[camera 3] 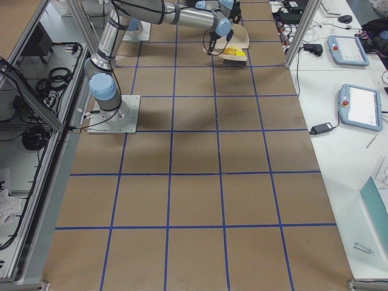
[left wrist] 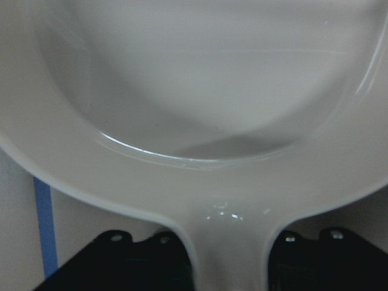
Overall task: Sweep and dump trash into bin
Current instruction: 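Sweep the trash with the brush toward the dustpan held by the left gripper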
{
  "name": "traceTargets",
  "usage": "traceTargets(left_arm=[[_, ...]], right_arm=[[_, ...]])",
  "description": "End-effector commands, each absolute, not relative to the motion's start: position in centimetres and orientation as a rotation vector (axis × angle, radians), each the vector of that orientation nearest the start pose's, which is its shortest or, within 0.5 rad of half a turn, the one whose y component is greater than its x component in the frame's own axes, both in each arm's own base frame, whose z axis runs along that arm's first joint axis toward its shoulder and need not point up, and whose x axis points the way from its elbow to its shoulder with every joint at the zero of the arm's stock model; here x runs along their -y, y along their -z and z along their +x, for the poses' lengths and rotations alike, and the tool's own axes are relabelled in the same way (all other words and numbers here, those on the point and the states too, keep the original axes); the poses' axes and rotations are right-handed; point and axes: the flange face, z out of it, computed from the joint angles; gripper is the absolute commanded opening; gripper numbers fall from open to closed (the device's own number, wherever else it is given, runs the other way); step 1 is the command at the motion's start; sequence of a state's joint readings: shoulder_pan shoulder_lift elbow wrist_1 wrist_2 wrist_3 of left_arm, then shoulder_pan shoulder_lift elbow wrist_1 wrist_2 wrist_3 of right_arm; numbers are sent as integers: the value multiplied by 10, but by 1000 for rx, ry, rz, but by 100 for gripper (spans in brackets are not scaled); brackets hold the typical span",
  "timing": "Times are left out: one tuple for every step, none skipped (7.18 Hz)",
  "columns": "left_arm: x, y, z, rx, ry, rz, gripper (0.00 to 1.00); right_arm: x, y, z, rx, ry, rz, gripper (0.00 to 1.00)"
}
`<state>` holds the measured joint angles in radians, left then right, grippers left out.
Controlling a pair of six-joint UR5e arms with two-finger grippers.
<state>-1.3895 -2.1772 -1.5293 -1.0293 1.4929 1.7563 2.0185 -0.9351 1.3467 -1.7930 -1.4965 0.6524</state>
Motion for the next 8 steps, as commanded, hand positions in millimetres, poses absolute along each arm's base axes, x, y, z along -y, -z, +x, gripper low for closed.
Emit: traceTargets(left_arm=[[686, -201, -17, 2173, -77, -2181, 0], [685, -200, -16, 2178, -66, -2183, 0], [685, -199, -17, 2177, -59, -2186, 0], [685, -199, -17, 2177, -59, -2186, 0], [685, -199, -17, 2177, -59, -2186, 0], [685, -199, -17, 2175, -61, -2187, 0], [685, -200, -17, 2174, -62, -2189, 0], [685, -199, -17, 2173, -61, -2188, 0]], right_arm=[[562, -230, 432, -3128, -320, 312, 2], [559, -227, 442, -3109, -307, 282, 2], [557, -221, 450, -3107, -297, 267, 2], [559, -222, 453, -3101, -282, 263, 2], [562, -223, 457, -3082, -287, 265, 2], [563, -220, 464, -3072, -292, 265, 2], [563, -220, 470, -3061, -294, 260, 2], [563, -220, 473, -3046, -301, 257, 2]])
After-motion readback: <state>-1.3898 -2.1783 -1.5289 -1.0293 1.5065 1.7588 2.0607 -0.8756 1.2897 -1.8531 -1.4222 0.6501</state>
